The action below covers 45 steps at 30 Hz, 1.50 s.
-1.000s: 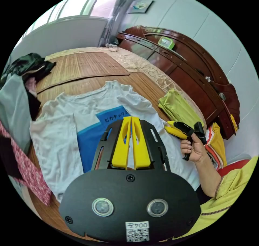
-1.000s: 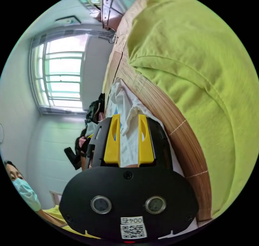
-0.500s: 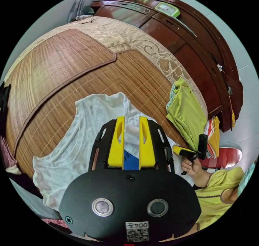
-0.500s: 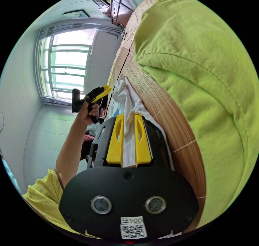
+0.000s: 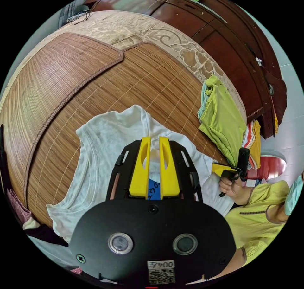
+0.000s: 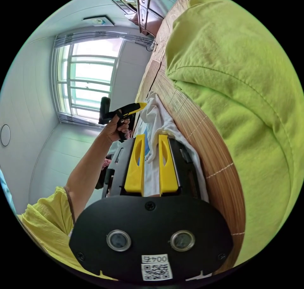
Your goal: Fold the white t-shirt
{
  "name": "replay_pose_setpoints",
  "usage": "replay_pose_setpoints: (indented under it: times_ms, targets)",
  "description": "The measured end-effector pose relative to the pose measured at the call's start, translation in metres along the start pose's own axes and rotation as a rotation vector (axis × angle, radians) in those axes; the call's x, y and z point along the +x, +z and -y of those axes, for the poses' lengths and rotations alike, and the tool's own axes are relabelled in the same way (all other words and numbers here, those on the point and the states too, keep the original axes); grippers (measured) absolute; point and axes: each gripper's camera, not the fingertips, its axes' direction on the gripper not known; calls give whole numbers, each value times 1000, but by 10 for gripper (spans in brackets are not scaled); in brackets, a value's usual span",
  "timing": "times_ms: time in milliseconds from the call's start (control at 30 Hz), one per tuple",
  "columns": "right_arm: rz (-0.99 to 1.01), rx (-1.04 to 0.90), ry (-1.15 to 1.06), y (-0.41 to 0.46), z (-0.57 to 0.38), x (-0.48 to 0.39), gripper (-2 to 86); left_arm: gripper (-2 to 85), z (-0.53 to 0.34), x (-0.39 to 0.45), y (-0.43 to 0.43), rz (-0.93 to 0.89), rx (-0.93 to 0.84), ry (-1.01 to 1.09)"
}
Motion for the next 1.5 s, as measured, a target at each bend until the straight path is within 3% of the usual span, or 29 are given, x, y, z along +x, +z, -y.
replay_pose_setpoints:
  times_ms: [200,300,600,767,967,1167,1500]
  targets:
    - [21,-3,7,0,0,4,106,13,18,-22,31,-47,-7,19]
    - [-9,-14,26,2,-1,7,73,11,28,-30,47,-81,2,21]
    - [-123,42,-37,2,-14,-6,16,8,61,-40,67,25,-1,33]
    - [-123,47,-28,4,-18,-3,12,16,77,-52,88,76,-100,27]
    - [-128,39,-11,11,-23,0,10,44,81,-74,83,9,5,37]
    - [-145,37,-16,19,-30,1,8,61,91,-81,120,14,-84,75]
    - [-143,78,-15,29,-44,1,6,19,102,-87,124,11,-83,96]
